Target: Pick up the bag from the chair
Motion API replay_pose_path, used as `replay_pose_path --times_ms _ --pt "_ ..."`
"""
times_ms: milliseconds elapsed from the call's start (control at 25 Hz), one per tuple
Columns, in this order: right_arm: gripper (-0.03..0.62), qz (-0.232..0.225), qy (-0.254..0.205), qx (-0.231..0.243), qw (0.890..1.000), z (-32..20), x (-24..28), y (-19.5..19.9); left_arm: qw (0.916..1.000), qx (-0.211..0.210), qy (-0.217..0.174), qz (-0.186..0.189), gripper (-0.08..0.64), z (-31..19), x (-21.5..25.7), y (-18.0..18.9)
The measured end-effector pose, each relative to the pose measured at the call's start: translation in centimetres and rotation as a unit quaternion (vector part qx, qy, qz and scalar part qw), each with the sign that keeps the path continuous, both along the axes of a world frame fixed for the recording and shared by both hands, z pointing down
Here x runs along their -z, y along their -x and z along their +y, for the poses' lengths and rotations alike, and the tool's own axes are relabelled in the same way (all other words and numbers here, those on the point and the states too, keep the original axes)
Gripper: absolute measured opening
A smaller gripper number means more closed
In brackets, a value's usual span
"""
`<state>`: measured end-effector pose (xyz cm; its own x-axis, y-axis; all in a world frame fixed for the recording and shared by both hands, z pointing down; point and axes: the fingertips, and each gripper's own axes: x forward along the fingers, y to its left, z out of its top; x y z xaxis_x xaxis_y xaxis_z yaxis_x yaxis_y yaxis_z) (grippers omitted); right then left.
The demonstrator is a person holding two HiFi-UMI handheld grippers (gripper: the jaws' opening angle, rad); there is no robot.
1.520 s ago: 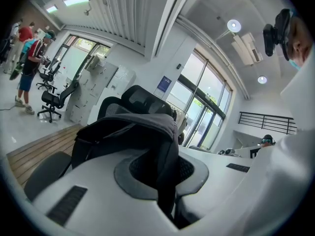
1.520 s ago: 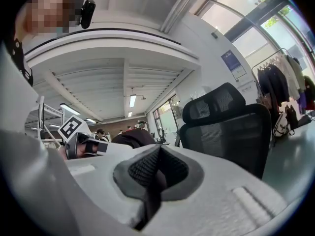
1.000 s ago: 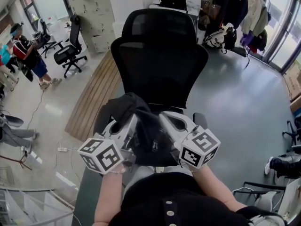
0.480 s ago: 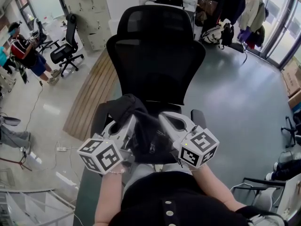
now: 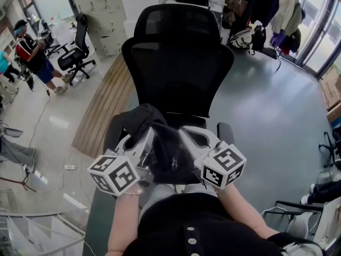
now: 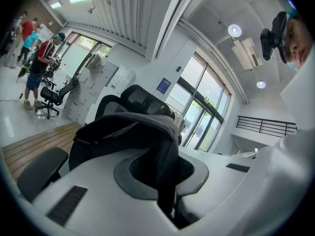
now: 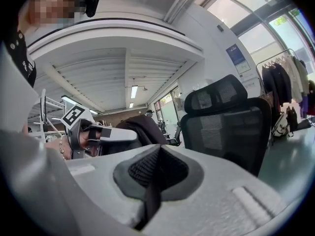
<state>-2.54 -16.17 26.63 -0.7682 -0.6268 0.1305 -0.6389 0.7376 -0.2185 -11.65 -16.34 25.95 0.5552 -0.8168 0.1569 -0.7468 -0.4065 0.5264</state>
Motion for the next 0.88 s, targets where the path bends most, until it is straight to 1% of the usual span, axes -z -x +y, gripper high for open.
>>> replay_pose_path --times_ms 440,680,880 --pt "-0.003 -0.001 0.004 0.004 1.000 0.26 -0.27 0.20 0.9999 -0.003 0.009 -0.005 0.046 0.16 -0.48 -0.12" --pt "-0.003 0.007 0.001 -0.002 1.000 -0.02 -0.26 -0.17 0.9999 -0.003 0.011 -0.004 0.045 0.18 -0.41 -0.02" --pt "-0.003 0.010 0.003 0.005 1.000 0.15 -0.34 0.10 0.9999 -0.001 0.013 -0.004 0.045 0.08 -0.51 0.01"
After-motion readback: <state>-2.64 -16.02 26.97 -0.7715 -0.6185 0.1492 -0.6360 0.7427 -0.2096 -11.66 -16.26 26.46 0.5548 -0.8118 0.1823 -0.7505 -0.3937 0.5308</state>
